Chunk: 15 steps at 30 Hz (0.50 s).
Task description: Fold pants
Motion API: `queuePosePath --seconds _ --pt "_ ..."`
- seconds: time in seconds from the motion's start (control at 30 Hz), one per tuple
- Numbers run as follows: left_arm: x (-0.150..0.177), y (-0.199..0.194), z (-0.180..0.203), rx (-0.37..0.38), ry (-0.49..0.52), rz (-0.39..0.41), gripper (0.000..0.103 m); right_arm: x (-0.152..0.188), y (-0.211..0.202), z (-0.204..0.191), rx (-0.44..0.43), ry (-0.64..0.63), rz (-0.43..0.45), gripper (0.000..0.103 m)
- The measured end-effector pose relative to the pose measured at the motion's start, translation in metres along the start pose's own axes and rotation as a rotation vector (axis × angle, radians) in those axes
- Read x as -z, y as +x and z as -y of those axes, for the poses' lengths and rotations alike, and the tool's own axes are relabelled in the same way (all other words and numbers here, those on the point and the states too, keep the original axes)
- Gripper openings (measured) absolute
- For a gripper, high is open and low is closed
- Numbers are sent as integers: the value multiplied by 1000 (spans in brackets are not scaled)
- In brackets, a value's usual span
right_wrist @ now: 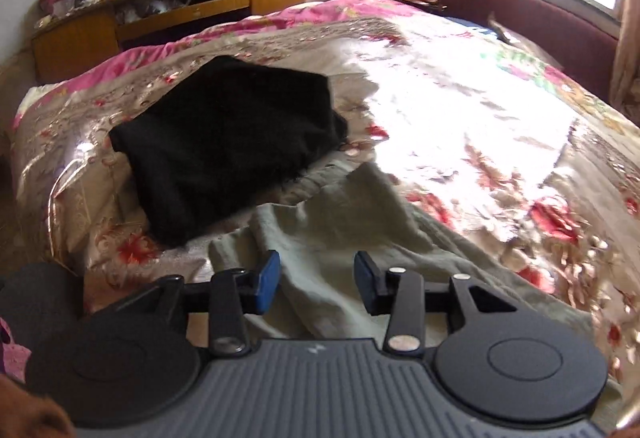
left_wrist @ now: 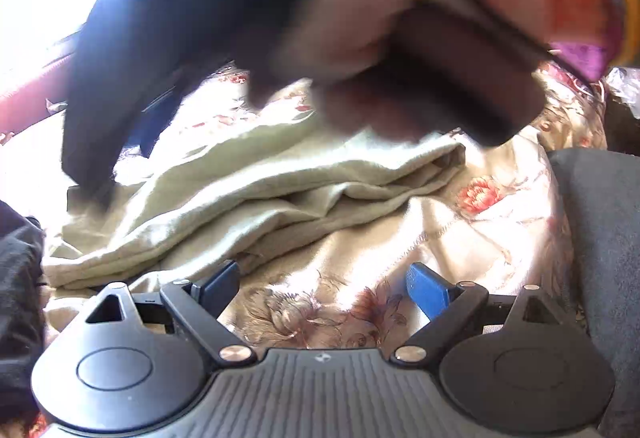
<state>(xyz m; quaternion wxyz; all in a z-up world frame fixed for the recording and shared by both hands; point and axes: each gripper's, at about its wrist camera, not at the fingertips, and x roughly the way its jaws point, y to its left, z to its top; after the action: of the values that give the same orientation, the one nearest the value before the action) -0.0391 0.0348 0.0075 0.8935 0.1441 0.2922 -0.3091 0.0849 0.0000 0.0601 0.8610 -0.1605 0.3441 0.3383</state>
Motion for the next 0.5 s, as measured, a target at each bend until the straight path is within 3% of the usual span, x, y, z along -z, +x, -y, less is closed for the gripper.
queuePosePath --seconds 0.13,0.2,0.27,0.37,0.5 --pt "-15 -21 9 -16 -33 50 103 38 -55 64 143 223 76 49" --pt "-23 -28 8 -15 -56 82 103 63 -69 92 226 292 76 49" --pt "-36 -29 0 -65 -31 104 103 86 -74 117 291 362 61 51" --pt "-58 -6 -17 -170 12 89 103 106 -72 143 252 467 85 51" --pt "-77 30 -59 -230 -62 43 103 109 -49 152 248 454 102 50"
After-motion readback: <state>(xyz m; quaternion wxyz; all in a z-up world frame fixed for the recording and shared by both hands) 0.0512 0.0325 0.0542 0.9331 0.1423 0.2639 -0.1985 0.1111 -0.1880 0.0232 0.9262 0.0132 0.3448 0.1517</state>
